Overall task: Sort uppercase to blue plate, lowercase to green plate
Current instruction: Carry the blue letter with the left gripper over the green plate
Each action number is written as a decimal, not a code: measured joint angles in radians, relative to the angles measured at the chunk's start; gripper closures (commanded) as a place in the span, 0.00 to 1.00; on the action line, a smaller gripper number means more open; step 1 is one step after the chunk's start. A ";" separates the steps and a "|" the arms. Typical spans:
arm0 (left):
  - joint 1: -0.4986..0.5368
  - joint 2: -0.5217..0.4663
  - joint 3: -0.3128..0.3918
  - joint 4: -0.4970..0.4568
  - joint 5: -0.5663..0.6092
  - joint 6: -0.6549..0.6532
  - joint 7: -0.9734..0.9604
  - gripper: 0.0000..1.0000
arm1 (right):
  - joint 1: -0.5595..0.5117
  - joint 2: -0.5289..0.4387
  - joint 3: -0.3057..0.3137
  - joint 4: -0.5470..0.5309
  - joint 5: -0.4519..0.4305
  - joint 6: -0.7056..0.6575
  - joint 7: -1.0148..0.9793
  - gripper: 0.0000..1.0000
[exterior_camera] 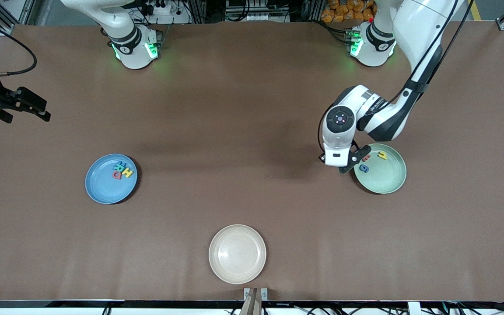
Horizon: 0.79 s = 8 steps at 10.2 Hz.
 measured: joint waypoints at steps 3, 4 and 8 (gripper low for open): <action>0.058 -0.005 0.001 0.052 0.000 -0.157 0.015 1.00 | 0.000 0.000 0.000 0.000 0.000 0.000 -0.002 0.00; 0.065 -0.006 0.001 0.074 0.000 -0.197 0.015 1.00 | 0.000 0.000 0.000 0.000 0.000 0.000 -0.002 0.00; 0.116 -0.006 0.020 0.109 0.053 -0.241 -0.081 1.00 | 0.001 0.000 0.000 0.000 0.000 0.000 -0.002 0.00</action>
